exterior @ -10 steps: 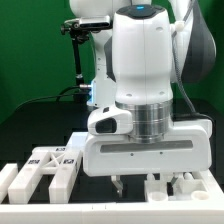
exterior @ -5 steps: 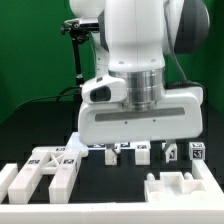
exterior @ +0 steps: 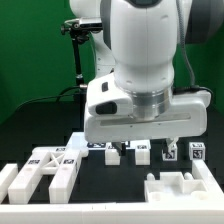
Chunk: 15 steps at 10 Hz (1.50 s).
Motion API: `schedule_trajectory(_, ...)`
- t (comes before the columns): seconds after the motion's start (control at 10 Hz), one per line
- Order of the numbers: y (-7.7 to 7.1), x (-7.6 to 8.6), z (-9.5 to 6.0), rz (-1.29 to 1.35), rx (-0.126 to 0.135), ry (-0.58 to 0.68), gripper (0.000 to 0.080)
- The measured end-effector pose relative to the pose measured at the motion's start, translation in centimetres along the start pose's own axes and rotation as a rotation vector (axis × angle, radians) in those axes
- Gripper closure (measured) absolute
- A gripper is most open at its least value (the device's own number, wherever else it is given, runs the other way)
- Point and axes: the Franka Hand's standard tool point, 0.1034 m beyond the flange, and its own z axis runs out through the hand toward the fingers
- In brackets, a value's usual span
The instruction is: Assemble chair
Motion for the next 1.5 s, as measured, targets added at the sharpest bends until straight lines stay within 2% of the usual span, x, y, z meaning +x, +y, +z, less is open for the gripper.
schedule_trajectory(0.1,-0.1,-2.8,1.5,0.038,0.002,-0.185,0.0150)
schedule_trajectory(0.2,-0.3,-3.8,2.6,0.043,0.012,-0.281,0.0150)
schedule_trajectory(0.3,-0.4,-4.7,3.5,0.041,0.011,-0.364,0.0150)
schedule_trajectory(0.4,-0.4,-5.4,3.8,0.038,0.009,-0.450,0.0150)
schedule_trajectory(0.7,-0.4,-4.6,4.3,0.042,0.007,-0.462,0.0150)
schedule_trajectory(1.0,-0.8,-5.6,7.5,0.081,-0.014,-0.485,0.0150)
schedule_trajectory(1.1,-0.9,-5.9,8.1,0.087,-0.018,-0.496,0.0150)
schedule_trajectory(1.5,-0.9,-6.0,8.3,0.089,-0.020,-0.499,0.0150)
